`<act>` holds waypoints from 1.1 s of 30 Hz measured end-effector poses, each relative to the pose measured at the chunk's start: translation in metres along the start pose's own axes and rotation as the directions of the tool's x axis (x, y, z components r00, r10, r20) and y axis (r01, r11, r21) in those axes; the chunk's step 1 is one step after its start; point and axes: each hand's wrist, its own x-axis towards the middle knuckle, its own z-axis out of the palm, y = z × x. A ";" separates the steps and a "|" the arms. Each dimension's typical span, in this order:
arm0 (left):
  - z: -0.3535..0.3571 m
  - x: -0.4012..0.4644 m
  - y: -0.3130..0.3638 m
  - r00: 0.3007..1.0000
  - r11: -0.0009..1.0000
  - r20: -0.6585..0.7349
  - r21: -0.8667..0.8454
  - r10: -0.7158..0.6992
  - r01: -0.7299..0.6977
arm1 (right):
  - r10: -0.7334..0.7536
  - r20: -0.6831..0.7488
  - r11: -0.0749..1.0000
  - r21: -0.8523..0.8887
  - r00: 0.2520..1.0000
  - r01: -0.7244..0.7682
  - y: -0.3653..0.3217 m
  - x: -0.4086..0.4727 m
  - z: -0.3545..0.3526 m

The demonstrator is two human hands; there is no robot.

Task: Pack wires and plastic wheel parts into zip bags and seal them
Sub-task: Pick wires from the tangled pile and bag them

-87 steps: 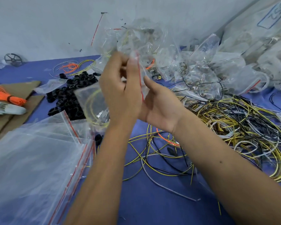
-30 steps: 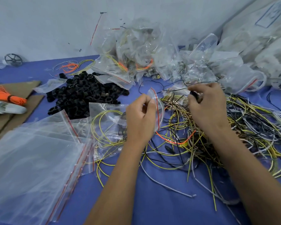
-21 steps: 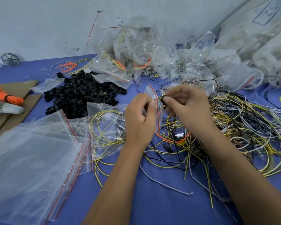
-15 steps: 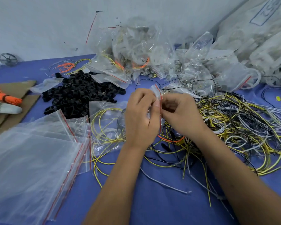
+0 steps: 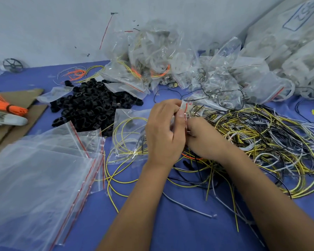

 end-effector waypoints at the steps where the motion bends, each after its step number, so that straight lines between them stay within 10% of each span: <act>1: 0.001 0.000 0.001 1.000 1.000 -0.006 -0.006 -0.008 0.008 | -0.019 0.014 1.000 0.013 1.000 0.019 -0.001 0.000 0.001; 10: 0.005 0.001 -0.004 0.954 0.955 0.088 -0.060 -0.285 0.291 | 0.290 -0.459 0.931 0.340 0.840 -0.135 0.015 0.007 -0.023; 20: 0.022 0.007 -0.001 0.903 0.897 0.223 -0.171 -0.368 0.408 | 0.220 -0.777 0.750 -0.251 0.589 -0.612 0.076 0.030 -0.100; 24: 0.024 0.008 -0.002 0.903 0.899 0.245 -0.182 -0.352 0.399 | 0.394 -0.737 0.519 -0.315 0.549 -0.795 0.091 0.029 -0.110; 33: 0.031 0.007 -0.011 0.877 0.863 0.250 -0.203 -0.411 0.462 | 0.516 -0.586 0.580 -0.299 0.625 -0.758 0.101 0.026 -0.107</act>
